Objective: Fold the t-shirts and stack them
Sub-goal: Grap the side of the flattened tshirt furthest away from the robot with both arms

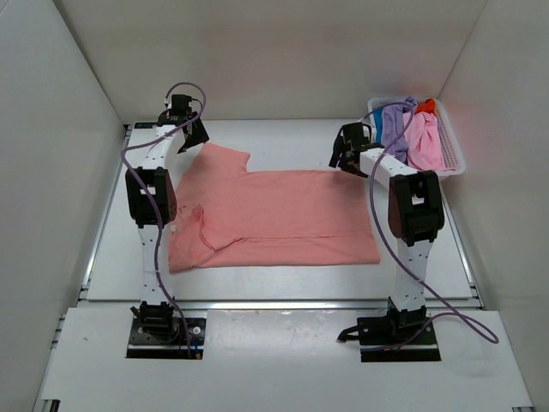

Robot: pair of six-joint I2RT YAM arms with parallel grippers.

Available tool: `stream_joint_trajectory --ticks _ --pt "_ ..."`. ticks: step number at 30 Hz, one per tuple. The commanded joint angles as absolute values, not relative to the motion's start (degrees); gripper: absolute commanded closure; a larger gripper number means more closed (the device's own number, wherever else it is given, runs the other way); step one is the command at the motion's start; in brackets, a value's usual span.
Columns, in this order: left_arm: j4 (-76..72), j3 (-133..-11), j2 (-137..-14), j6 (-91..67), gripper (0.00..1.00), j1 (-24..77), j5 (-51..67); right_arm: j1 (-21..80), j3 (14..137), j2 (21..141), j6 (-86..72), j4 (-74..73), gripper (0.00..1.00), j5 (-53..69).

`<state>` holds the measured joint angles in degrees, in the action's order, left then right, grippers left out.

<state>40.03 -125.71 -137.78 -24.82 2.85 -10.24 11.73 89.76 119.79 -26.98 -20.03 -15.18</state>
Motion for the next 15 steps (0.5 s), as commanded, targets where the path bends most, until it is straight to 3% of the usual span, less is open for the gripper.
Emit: stream_joint_trajectory --ticks 1,6,10,12,14,15 --pt "45.5 -132.2 -141.1 -23.9 0.21 2.7 -8.2 10.5 93.2 121.5 -28.3 -21.1 0.27 -16.8" --pt "51.8 -140.3 -147.9 -22.8 0.21 3.8 -7.6 10.0 93.8 121.6 -28.2 -21.4 0.26 -16.9" --pt "52.0 -138.2 -148.5 -23.1 0.23 3.8 -6.5 9.0 94.0 121.9 -28.3 -21.8 0.26 -16.9" --pt "51.7 -136.3 -148.3 -23.4 0.43 3.6 -5.9 8.9 94.1 122.5 -28.2 -22.0 0.27 -16.3" --pt "52.5 -135.8 -148.4 -23.5 0.91 3.7 -6.1 8.6 94.5 122.6 -28.4 -22.1 0.27 -16.3" --pt "52.5 -136.2 -148.4 -22.9 0.98 3.8 -6.0 8.7 94.9 123.0 -28.8 -22.7 0.27 -17.0"
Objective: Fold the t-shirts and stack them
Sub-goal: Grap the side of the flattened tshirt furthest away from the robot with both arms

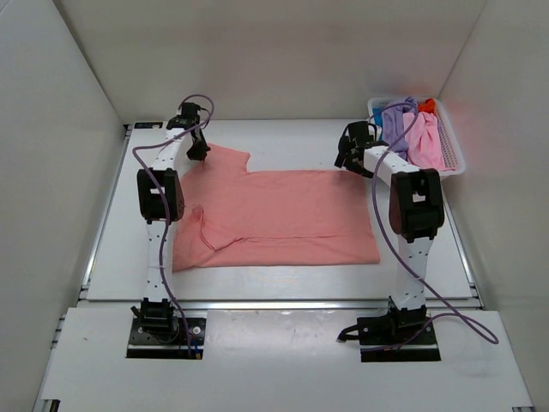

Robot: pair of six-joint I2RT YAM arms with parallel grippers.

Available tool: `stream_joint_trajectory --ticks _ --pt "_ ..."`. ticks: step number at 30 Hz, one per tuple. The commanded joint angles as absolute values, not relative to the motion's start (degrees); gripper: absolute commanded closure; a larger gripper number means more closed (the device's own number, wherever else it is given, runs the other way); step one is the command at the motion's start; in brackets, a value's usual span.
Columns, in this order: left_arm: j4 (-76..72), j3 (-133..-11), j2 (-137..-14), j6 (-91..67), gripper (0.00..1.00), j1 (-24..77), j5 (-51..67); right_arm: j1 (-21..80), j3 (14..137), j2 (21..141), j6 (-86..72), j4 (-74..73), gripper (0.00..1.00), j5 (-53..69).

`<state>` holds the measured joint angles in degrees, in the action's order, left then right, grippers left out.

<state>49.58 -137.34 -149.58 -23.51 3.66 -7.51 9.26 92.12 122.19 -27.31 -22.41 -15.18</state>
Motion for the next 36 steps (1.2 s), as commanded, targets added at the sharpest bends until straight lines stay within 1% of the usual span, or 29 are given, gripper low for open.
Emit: stream_joint_trajectory --ticks 1,6,9,10,11,12,13,15,16,17,18,19,23,26,29,31,32,34,36 --pt "53.4 -136.2 -148.5 -23.0 1.0 3.8 -5.7 8.9 95.4 123.2 -28.4 -22.5 0.27 -16.6" --pt "53.4 -134.9 -147.2 -21.7 1.0 3.4 -2.6 8.5 99.7 126.6 -29.6 -26.1 0.28 -18.4" --pt "51.8 -132.0 -145.3 -20.9 1.0 3.5 -1.5 8.7 101.9 128.3 -29.4 -28.0 0.28 -18.5" --pt "51.1 -130.4 -144.3 -20.7 1.0 3.4 -1.1 8.6 102.7 128.9 -29.7 -28.4 0.29 -18.7" --pt "50.2 -129.5 -143.6 -20.1 1.0 3.3 -0.4 8.6 102.8 129.5 -29.8 -28.8 0.33 -18.5" --pt "49.9 -128.4 -143.4 -20.5 1.0 3.3 -0.3 8.6 103.0 129.7 -30.1 -29.0 0.4 -18.2" --pt "49.4 -127.9 -143.1 -20.7 1.0 3.2 -0.3 8.9 103.4 129.6 -30.2 -29.1 0.43 -18.5" --pt "49.4 -127.3 -142.9 -20.9 1.0 3.0 1.1 8.7 102.5 129.3 -30.8 -29.4 0.61 -18.6" --pt "49.2 -127.6 -143.0 -20.7 1.0 2.9 1.5 9.0 102.1 129.1 -30.6 -29.2 0.65 -17.9" --pt "49.3 -128.1 -143.2 -20.9 1.0 2.9 1.8 8.5 102.2 128.9 -30.5 -29.2 0.77 -18.0" --pt "49.8 -128.1 -143.2 -20.7 1.0 2.6 1.8 8.4 102.0 129.1 -30.8 -29.1 0.92 -17.8" --pt "50.0 -129.4 -143.3 -21.0 1.0 2.5 2.2 8.5 101.7 128.4 -30.8 -29.0 1.0 -17.5" --pt "51.8 -133.8 -143.0 -21.1 1.0 2.0 5.0 8.1 101.9 126.8 -29.7 -28.5 1.0 -16.9" --pt "52.1 -135.4 -139.7 -20.8 1.0 1.8 6.1 8.9 101.2 124.8 -28.0 -28.1 1.0 -16.9" --pt "48.3 -128.3 -132.3 -20.6 1.0 1.7 6.9 8.8 97.8 120.1 -26.3 -26.3 1.0 -15.6" --pt "45.2 -118.4 -124.4 -20.4 1.0 1.7 7.4 8.8 94.7 117.2 -25.6 -24.7 1.0 -13.9" --pt "43.3 -115.7 -122.7 -20.1 1.0 1.8 7.7 8.6 92.7 115.4 -25.7 -24.5 1.0 -12.8" --pt "41.7 -105.9 -116.7 -20.2 1.0 1.2 7.8 8.8 88.4 112.5 -24.9 -23.5 1.0 -11.5" --pt "40.9 -100.3 -113.1 -20.0 1.0 1.1 8.4 9.0 84.0 109.5 -24.4 -22.6 1.0 -10.7"
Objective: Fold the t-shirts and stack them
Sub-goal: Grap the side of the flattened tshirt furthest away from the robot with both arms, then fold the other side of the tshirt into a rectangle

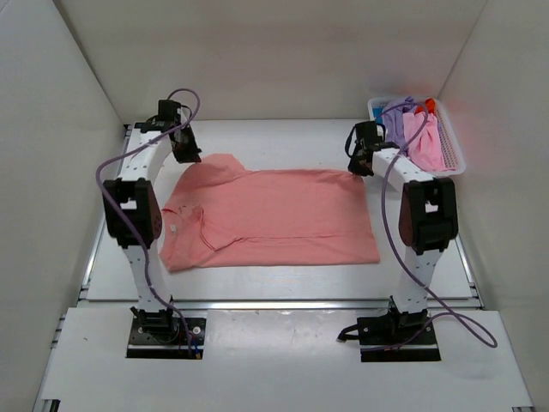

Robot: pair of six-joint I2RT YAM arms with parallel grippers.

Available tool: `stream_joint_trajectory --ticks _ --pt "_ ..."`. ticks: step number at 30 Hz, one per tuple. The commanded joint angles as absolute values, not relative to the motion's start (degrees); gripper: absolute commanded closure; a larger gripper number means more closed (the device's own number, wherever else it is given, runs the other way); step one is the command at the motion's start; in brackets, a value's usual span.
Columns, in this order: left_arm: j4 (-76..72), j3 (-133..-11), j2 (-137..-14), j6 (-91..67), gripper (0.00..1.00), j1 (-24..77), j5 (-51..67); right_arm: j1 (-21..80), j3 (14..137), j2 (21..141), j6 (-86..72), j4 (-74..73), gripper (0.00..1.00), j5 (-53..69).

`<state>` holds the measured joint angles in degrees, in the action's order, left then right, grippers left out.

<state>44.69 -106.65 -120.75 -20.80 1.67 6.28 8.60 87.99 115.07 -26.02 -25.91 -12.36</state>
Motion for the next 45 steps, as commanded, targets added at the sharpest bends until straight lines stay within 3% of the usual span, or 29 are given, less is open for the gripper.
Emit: stream_joint_trajectory --ticks 1,5,11,18,45 --pt "40.6 -96.4 -110.5 -19.5 1.0 1.0 8.0 9.1 81.2 107.1 -24.8 -21.5 1.0 -9.4" --pt "36.6 -82.2 -99.9 -19.8 1.0 1.0 7.2 8.4 72.8 99.4 -25.0 -20.8 1.0 -6.3" --pt "35.2 -68.4 -88.6 -19.1 1.0 1.0 6.1 7.3 57.7 89.2 -24.8 -15.7 0.99 -1.6" --pt "32.8 -56.0 -78.6 -19.2 1.0 0.8 5.4 3.8 48.2 82.2 -23.3 -12.2 1.0 4.9" --pt "35.2 -45.0 -68.9 -18.5 1.0 0.1 1.8 0.1 38.7 77.3 -19.5 -9.6 1.0 7.2"
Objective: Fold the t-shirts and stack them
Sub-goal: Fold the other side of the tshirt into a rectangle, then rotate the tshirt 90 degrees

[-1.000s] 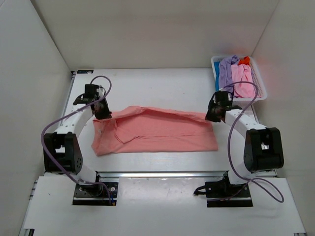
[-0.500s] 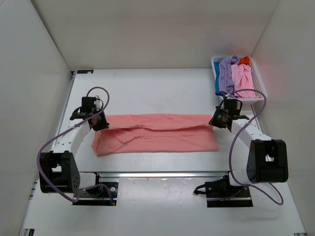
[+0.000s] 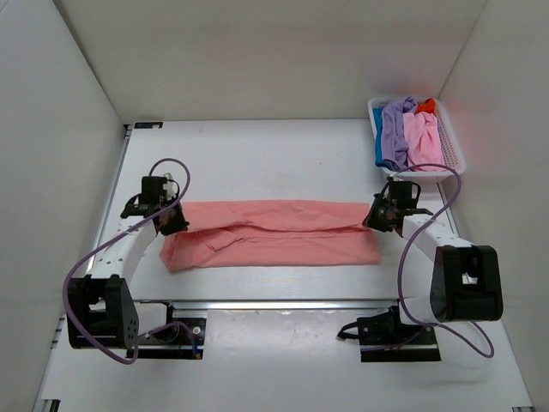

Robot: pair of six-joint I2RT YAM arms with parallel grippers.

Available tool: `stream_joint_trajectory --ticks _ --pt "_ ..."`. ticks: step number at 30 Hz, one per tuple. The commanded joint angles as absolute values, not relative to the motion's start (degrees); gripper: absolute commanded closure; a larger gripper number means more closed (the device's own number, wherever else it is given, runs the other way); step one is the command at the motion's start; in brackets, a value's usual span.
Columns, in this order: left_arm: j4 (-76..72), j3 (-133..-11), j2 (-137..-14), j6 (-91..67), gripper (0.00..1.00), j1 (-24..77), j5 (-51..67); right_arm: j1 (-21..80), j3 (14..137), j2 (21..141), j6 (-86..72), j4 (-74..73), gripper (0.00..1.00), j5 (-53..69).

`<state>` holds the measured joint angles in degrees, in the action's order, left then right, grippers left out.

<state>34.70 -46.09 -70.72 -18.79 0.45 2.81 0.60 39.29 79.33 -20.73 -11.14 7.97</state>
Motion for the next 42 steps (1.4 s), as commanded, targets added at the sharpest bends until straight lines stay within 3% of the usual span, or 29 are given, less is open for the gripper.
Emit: stream_joint_trajectory --ticks 1,2,3,4,7,9,11,15,21,27,28,30,36,42 --pt "35.2 -44.7 -68.8 -18.3 1.0 0.0 1.8 0.1 38.5 77.3 -19.3 -10.4 0.97 6.7" --pt "35.4 -44.5 -68.5 -18.2 1.0 0.0 1.9 0.1 39.0 76.9 -19.2 -11.5 0.92 6.1" --pt "35.9 -44.3 -68.5 -18.4 0.98 0.1 2.3 0.1 39.3 76.4 -19.1 -12.1 0.79 5.0" --pt "35.5 -44.4 -68.3 -18.0 0.89 0.1 1.9 0.3 39.5 75.5 -19.0 -13.8 0.66 3.2" --pt "36.1 -45.0 -67.7 -18.6 0.65 0.1 1.0 2.6 40.4 72.1 -18.2 -14.6 0.5 0.2" --pt "36.9 -46.7 -67.8 -19.7 0.55 0.0 0.1 3.1 42.1 71.8 -17.4 -14.8 0.51 -1.4" --pt "37.9 -48.2 -68.4 -20.5 0.54 0.7 0.3 3.2 44.9 72.8 -15.0 -14.8 0.53 1.5" --pt "38.2 -50.5 -69.3 -25.2 0.63 5.3 4.8 3.0 49.5 79.1 -12.5 -13.5 0.65 6.4" --pt "32.4 -46.3 -74.2 -32.3 0.71 13.1 8.2 6.4 56.9 90.4 -9.9 -15.4 0.68 9.8" --pt "27.1 -41.5 -79.6 -37.5 0.71 17.8 6.3 7.5 56.7 96.2 -12.6 -15.8 0.88 9.7" --pt "25.5 -40.7 -80.7 -38.5 0.7 18.0 6.2 7.6 56.6 97.4 -13.5 -16.5 0.97 8.9" --pt "23.7 -41.0 -82.9 -40.0 0.7 17.8 5.2 8.2 57.1 98.9 -15.6 -18.9 1.0 6.1" --pt "26.9 -55.2 -98.1 -38.2 0.7 16.0 1.3 11.8 54.9 98.6 -24.4 -24.6 1.0 0.1" --pt "36.8 -86.4 -117.6 -30.4 0.78 14.1 2.5 21.2 47.7 91.5 -34.5 -26.4 1.0 -5.4"
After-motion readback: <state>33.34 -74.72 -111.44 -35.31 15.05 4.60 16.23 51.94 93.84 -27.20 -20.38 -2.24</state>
